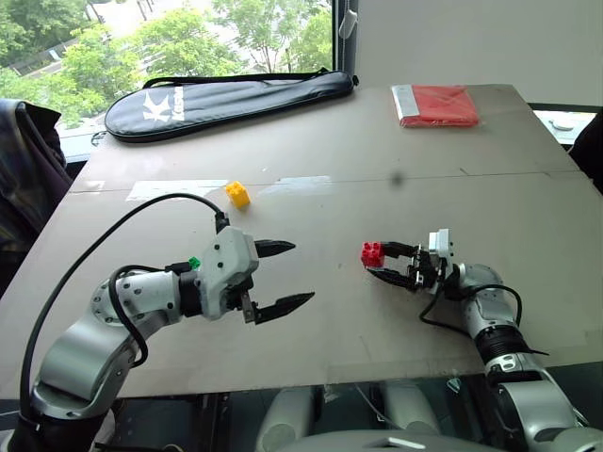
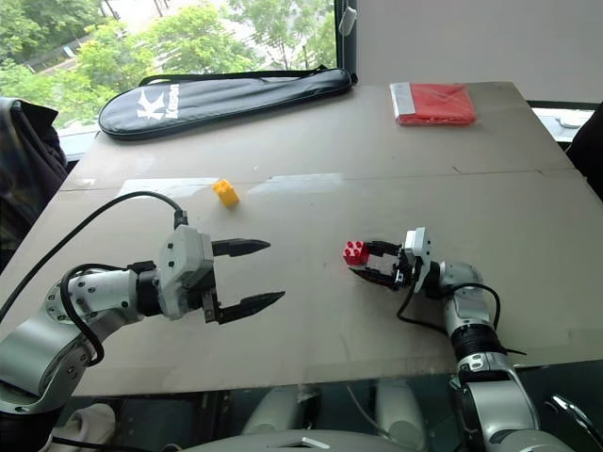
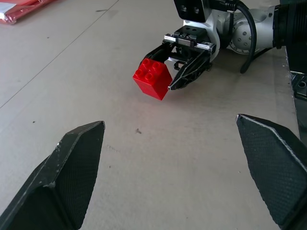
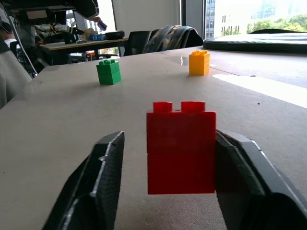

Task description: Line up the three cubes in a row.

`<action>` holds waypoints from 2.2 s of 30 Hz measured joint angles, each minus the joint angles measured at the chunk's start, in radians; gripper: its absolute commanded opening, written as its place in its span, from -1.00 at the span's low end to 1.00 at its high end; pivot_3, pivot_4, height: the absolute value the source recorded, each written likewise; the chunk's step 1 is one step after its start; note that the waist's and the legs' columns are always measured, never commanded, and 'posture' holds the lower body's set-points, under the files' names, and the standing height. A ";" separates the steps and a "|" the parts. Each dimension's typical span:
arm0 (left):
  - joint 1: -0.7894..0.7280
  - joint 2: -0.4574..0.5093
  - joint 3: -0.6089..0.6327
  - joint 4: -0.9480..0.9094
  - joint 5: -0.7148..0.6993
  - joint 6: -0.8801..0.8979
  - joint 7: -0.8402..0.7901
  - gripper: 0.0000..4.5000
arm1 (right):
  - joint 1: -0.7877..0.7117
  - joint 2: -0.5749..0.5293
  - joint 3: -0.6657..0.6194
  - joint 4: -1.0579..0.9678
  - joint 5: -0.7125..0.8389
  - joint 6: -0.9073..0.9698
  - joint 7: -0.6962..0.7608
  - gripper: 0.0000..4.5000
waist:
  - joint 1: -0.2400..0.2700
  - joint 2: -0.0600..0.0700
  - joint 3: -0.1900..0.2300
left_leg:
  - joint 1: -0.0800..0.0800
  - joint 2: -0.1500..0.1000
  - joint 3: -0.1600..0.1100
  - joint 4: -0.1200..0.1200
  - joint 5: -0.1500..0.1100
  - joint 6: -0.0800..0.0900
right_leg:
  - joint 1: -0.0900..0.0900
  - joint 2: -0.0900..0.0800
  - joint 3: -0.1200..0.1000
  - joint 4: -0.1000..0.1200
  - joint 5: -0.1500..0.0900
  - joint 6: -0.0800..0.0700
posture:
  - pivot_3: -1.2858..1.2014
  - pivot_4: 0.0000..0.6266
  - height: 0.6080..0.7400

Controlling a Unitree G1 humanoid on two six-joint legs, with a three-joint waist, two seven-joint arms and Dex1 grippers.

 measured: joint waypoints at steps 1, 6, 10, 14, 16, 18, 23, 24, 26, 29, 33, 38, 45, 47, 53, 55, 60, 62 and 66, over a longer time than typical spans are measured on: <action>0.000 0.000 0.000 0.000 0.000 0.000 0.001 1.00 | 0.000 0.000 0.000 0.000 0.000 0.000 -0.002 0.93 | 0.000 0.000 0.000 | 0.000 0.000 0.000 0.000 0.000 0.000 | 0.000 0.000 0.000 0.000 0.000 0.000 | 0.03 -0.52 0.58; 0.000 0.000 0.000 0.000 0.000 0.000 0.001 1.00 | 0.002 -0.001 0.002 -0.003 -0.002 -0.006 -0.018 0.93 | 0.001 0.000 0.000 | 0.000 0.000 0.000 0.000 0.000 0.000 | 0.000 0.000 0.000 0.000 0.000 0.000 | 0.03 -0.52 0.58; 0.000 0.000 0.000 0.000 0.000 -0.001 0.001 1.00 | 0.009 -0.006 0.009 -0.011 -0.010 -0.011 -0.040 0.93 | 0.002 0.000 0.000 | 0.000 0.000 0.000 0.000 0.000 0.000 | 0.000 0.000 0.000 0.000 0.000 0.000 | 0.03 -0.52 0.58; 0.007 0.000 0.000 0.000 0.000 -0.003 0.000 1.00 | 0.035 -0.018 0.012 -0.054 -0.012 -0.009 -0.064 0.93 | 0.004 0.002 0.001 | -0.001 0.000 -0.001 0.000 0.000 0.000 | 0.000 0.000 -0.001 -0.001 0.000 0.000 | 0.03 -0.52 0.58; 0.011 0.000 0.000 0.000 0.000 -0.003 0.000 1.00 | 0.050 -0.035 0.013 -0.079 -0.015 -0.002 -0.078 0.93 | 0.004 0.003 0.002 | -0.002 0.000 -0.001 -0.001 0.000 0.000 | -0.001 0.000 -0.001 -0.001 0.000 0.000 | 0.03 -0.52 0.58; 0.015 0.000 0.000 0.000 0.000 -0.003 0.000 1.00 | 0.069 -0.056 0.013 -0.110 -0.016 0.013 -0.090 0.93 | 0.004 0.003 0.002 | -0.002 0.000 -0.001 -0.001 0.000 0.000 | -0.001 0.000 -0.001 -0.002 -0.001 0.001 | 0.03 -0.52 0.58; 0.027 -0.004 0.000 0.000 0.000 -0.006 -0.001 1.00 | 0.134 -0.119 0.012 -0.242 -0.009 0.110 -0.128 0.93 | 0.001 0.008 0.006 | -0.003 0.001 -0.001 -0.002 0.000 0.000 | -0.003 -0.001 -0.001 -0.001 -0.001 0.001 | 0.03 -0.52 0.58; 0.032 -0.010 0.000 0.000 -0.002 -0.007 -0.002 1.00 | 0.155 -0.136 0.013 -0.294 0.003 0.136 -0.128 0.93 | 0.001 0.009 0.006 | -0.003 0.002 0.000 -0.002 0.000 0.000 | -0.003 -0.001 0.000 -0.002 -0.002 0.002 | 0.03 -0.52 0.58; 0.043 -0.016 0.000 0.001 -0.003 -0.010 -0.003 1.00 | 0.169 -0.159 0.011 -0.354 0.019 0.170 -0.133 0.93 | -0.002 0.009 0.008 | -0.003 0.003 0.001 -0.002 0.000 0.000 | -0.003 -0.002 0.000 -0.002 -0.003 0.003 | 0.03 -0.52 0.58; 0.085 -0.028 0.005 0.002 -0.003 -0.021 -0.006 1.00 | 0.190 -0.206 0.009 -0.453 0.047 0.236 -0.146 0.93 | -0.001 0.010 0.009 | -0.003 0.004 0.001 -0.003 0.000 0.000 | -0.004 -0.002 0.000 -0.002 -0.003 0.004 | 0.03 -0.52 0.58; 0.143 -0.054 0.037 0.001 0.006 -0.044 0.014 1.00 | 0.245 -0.265 0.006 -0.555 0.079 0.282 -0.142 0.93 | 0.002 0.009 0.011 | -0.004 0.004 0.000 -0.003 0.000 0.000 | -0.003 -0.002 0.000 -0.004 -0.003 0.004 | 0.03 -0.52 0.58; 0.209 -0.226 0.075 0.011 0.080 -0.149 0.161 1.00 | 0.366 -0.300 -0.041 -0.641 0.148 0.276 -0.118 0.93 | 0.007 0.007 0.012 | -0.007 0.004 0.000 -0.003 -0.001 0.000 | -0.003 -0.003 0.000 -0.009 -0.002 0.004 | 0.03 -0.52 0.58; 0.449 -0.478 0.152 -0.002 0.213 -0.312 0.377 1.00 | 0.410 -0.316 -0.121 -0.726 0.263 0.306 -0.122 0.93 | 0.007 0.003 0.015 | -0.008 0.006 -0.001 -0.003 -0.004 0.002 | -0.003 -0.003 0.000 -0.012 -0.003 0.004 | 0.03 -0.52 0.58; 0.492 -0.509 0.164 -0.001 0.238 -0.346 0.407 1.00 | 0.407 -0.316 -0.123 -0.739 0.275 0.317 -0.123 0.93 | 0.014 0.003 0.015 | -0.008 0.006 -0.001 -0.003 -0.004 0.002 | -0.003 -0.003 -0.001 -0.013 -0.003 0.004 | 0.03 -0.52 0.58; 0.520 -0.552 0.270 0.121 0.333 -0.448 0.507 1.00 | 0.392 -0.316 -0.121 -0.743 0.284 0.340 -0.123 0.93 | 0.029 0.003 0.015 | -0.009 0.006 0.000 -0.003 -0.004 0.002 | -0.003 -0.003 -0.005 -0.013 -0.003 0.004 | 0.03 -0.52 0.58; 0.527 -0.577 0.270 0.137 0.349 -0.468 0.532 1.00 | 0.387 -0.316 -0.119 -0.743 0.282 0.340 -0.123 0.93 | 0.029 0.002 0.015 | -0.010 0.006 0.000 -0.003 -0.004 0.002 | -0.003 -0.004 -0.005 -0.015 -0.003 0.004 | 0.03 -0.52 0.58; 0.492 -0.604 0.216 0.203 0.402 -0.473 0.563 1.00 | 0.375 -0.316 -0.112 -0.759 0.285 0.357 -0.131 0.93 | 0.030 0.003 0.015 | -0.011 0.006 -0.001 -0.003 -0.004 0.003 | -0.003 -0.004 -0.007 -0.015 -0.002 0.005 | 0.03 -0.52 0.58; 0.446 -0.593 0.216 0.261 0.408 -0.474 0.566 1.00 | 0.376 -0.316 -0.108 -0.768 0.285 0.367 -0.135 0.93 | 0.030 0.003 0.015 | -0.011 0.006 -0.003 -0.003 -0.004 0.003 | -0.003 -0.004 -0.008 -0.015 -0.002 0.005 | 0.03 -0.52 0.58; 0.359 -0.539 0.219 0.362 0.410 -0.481 0.545 1.00 | 0.384 -0.316 -0.107 -0.775 0.285 0.369 -0.138 0.93 | 0.028 0.003 0.015 | -0.010 0.006 -0.002 -0.003 -0.004 0.003 | -0.003 -0.004 -0.008 -0.015 -0.002 0.005 | 0.03 -0.52 0.58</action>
